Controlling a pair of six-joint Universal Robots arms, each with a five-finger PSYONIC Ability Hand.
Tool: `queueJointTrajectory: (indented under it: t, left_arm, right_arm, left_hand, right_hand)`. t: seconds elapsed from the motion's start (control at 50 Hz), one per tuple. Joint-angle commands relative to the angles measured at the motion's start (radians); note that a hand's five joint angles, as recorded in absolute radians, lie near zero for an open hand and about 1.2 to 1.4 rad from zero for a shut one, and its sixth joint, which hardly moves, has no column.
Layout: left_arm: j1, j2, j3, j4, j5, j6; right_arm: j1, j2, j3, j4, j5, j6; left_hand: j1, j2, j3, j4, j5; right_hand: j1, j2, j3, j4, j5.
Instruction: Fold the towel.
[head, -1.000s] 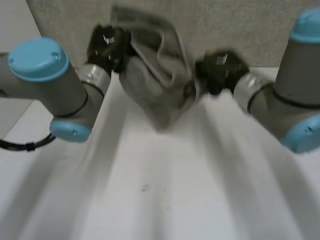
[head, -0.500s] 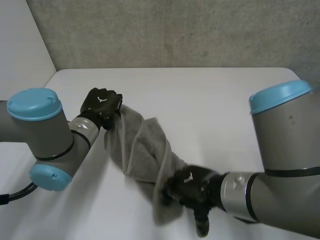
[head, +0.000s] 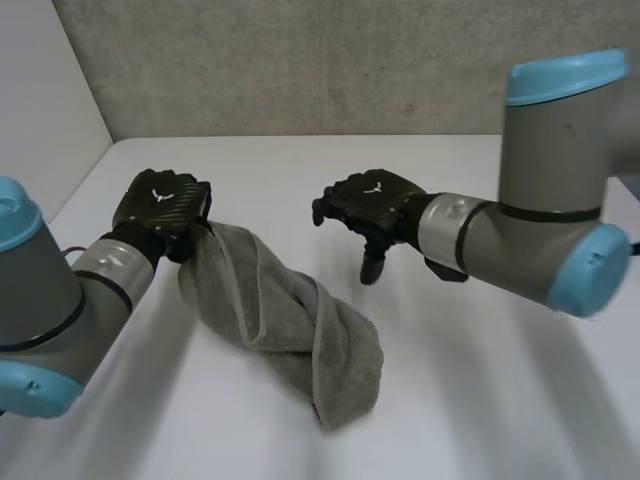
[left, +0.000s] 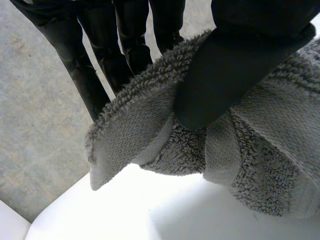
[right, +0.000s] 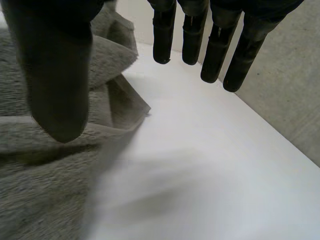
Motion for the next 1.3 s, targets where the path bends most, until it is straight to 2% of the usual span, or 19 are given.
queueJointTrajectory:
  t: [0.02,0.14,0.26,0.44,0.48,0.5,0.52,0.54,0.56,0.6,0.64,0.7,0.8,0.86,0.9,0.94,1.04,1.14,1.3]
  left_arm:
    - [-0.003,0.077,-0.081,0.002,0.000,0.000]
    - [-0.006,0.114,-0.118,0.006,0.000,0.000]
    - [-0.009,0.145,-0.143,0.008,0.000,0.000]
    - [-0.003,0.143,-0.143,0.009,0.002,0.000]
    - [0.000,0.137,-0.135,0.018,0.008,0.000]
    - [0.000,0.137,-0.135,0.019,0.008,0.000]
    - [0.001,0.130,-0.126,0.026,0.015,0.000]
    - [0.001,0.130,-0.126,0.026,0.015,0.000]
    - [0.003,0.125,-0.118,0.038,0.026,0.000]
    - [0.003,0.116,-0.101,0.057,0.037,0.002]
    - [0.003,0.078,-0.036,0.106,0.046,0.009]
    - [0.003,0.058,0.014,0.126,0.046,0.020]
    - [0.001,0.015,0.271,0.178,0.035,0.034]
    - [0.001,0.007,0.333,0.190,0.032,0.031]
    - [0.001,-0.007,0.421,0.222,0.025,0.015]
    - [0.000,-0.014,0.444,0.238,0.016,0.005]
    - [-0.009,-0.050,0.439,0.246,0.008,-0.012]
    - [-0.020,-0.111,0.296,0.249,0.025,-0.003]
    - [-0.018,-0.188,0.126,0.256,0.026,0.002]
  right_arm:
    - [0.009,0.214,-0.247,0.009,-0.108,0.017]
    - [0.010,0.338,-0.366,0.092,-0.156,0.016]
    - [0.055,0.454,-0.473,0.215,-0.280,0.005]
    - [0.068,0.465,-0.473,0.252,-0.295,0.008]
    - [0.068,0.468,-0.484,0.279,-0.294,0.003]
    - [0.068,0.468,-0.484,0.279,-0.294,0.003]
    - [0.068,0.469,-0.498,0.279,-0.288,0.003]
    - [0.068,0.469,-0.498,0.279,-0.288,0.003]
    - [0.067,0.472,-0.530,0.276,-0.273,0.008]
    - [0.067,0.477,-0.584,0.270,-0.240,0.013]
    - [0.061,0.482,-0.724,0.226,-0.112,0.025]
    - [0.052,0.477,-0.786,0.187,-0.039,0.046]
    - [-0.011,0.385,-0.926,-0.038,0.206,0.254]
    - [-0.027,0.353,-0.921,-0.081,0.271,0.304]
    - [-0.036,0.306,-0.901,-0.100,0.344,0.353]
    - [-0.037,0.292,-0.877,-0.080,0.343,0.353]
    - [-0.031,0.249,-0.723,0.031,0.235,0.293]
    - [-0.016,0.200,-0.388,0.182,0.113,0.079]
    - [-0.014,0.124,0.005,0.198,0.100,-0.121]
  left_hand:
    - [0.216,0.180,0.183,0.179,0.205]
    - [0.216,0.180,0.183,0.179,0.205]
    - [0.216,0.180,0.183,0.179,0.205]
    - [0.216,0.180,0.183,0.179,0.205]
    - [0.216,0.180,0.183,0.179,0.205]
    - [0.216,0.180,0.183,0.179,0.205]
    - [0.216,0.180,0.183,0.179,0.205]
    - [0.216,0.180,0.183,0.179,0.205]
    - [0.216,0.180,0.183,0.179,0.205]
    - [0.216,0.180,0.183,0.179,0.205]
    - [0.216,0.180,0.183,0.179,0.205]
    - [0.216,0.180,0.183,0.179,0.205]
    - [0.216,0.180,0.183,0.179,0.205]
    - [0.216,0.180,0.183,0.179,0.205]
    - [0.216,0.180,0.183,0.179,0.205]
    - [0.216,0.180,0.183,0.179,0.205]
    - [0.216,0.180,0.183,0.179,0.205]
    - [0.216,0.180,0.183,0.179,0.205]
    - [0.216,0.180,0.183,0.179,0.205]
  right_hand:
    - [0.033,0.041,0.052,0.027,0.010]
    - [0.022,0.029,0.041,0.016,-0.002]
    - [-0.049,-0.041,-0.030,-0.055,-0.072]
    - [0.013,0.021,0.032,0.007,-0.011]
    - [0.450,0.458,0.470,0.444,0.427]
    - [0.453,0.461,0.472,0.447,0.430]
    - [0.767,0.775,0.786,0.761,0.744]
    - [0.770,0.778,0.789,0.764,0.747]
    - [0.999,1.007,1.018,0.993,0.975]
    - [1.001,1.009,1.020,0.995,0.978]
    - [1.001,1.009,1.020,0.995,0.978]
    - [1.001,1.009,1.020,0.995,0.978]
    - [1.001,1.009,1.020,0.995,0.978]
    - [1.001,1.009,1.020,0.995,0.978]
    - [1.001,1.009,1.020,0.995,0.978]
    - [1.001,1.009,1.020,0.995,0.978]
    - [1.001,1.009,1.020,0.995,0.978]
    - [1.001,1.009,1.020,0.995,0.978]
    - [1.001,1.009,1.020,0.995,0.978]
